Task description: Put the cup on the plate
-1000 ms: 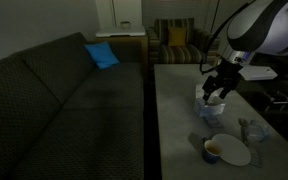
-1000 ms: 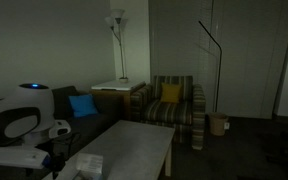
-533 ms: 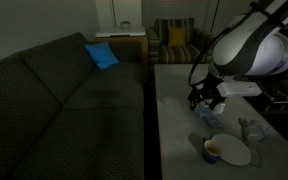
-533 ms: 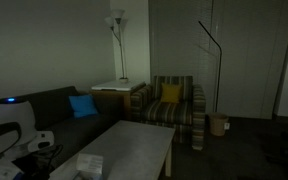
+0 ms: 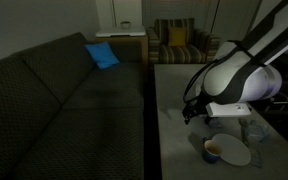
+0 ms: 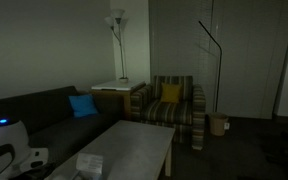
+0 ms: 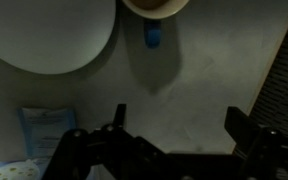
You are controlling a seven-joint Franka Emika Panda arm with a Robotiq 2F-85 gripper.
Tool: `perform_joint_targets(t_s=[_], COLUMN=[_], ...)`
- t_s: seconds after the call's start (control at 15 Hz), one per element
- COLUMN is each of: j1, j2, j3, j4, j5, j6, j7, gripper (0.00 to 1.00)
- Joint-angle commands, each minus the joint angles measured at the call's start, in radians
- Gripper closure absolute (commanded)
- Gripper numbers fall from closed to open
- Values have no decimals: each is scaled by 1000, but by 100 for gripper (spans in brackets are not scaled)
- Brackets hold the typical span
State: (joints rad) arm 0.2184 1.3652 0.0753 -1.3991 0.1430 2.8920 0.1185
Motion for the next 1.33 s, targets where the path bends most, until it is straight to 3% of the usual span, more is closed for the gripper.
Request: perform_joint_targets(t_s=[0.0, 0.33, 1.27], j1=[-7, 3, 27], j2=[75, 134, 93], j3=[0, -10, -32], j4=[97, 177, 159], j5=[-21, -20, 0], j6=[-27, -110, -339], j7=[8, 26, 149], gripper=[0, 0, 0])
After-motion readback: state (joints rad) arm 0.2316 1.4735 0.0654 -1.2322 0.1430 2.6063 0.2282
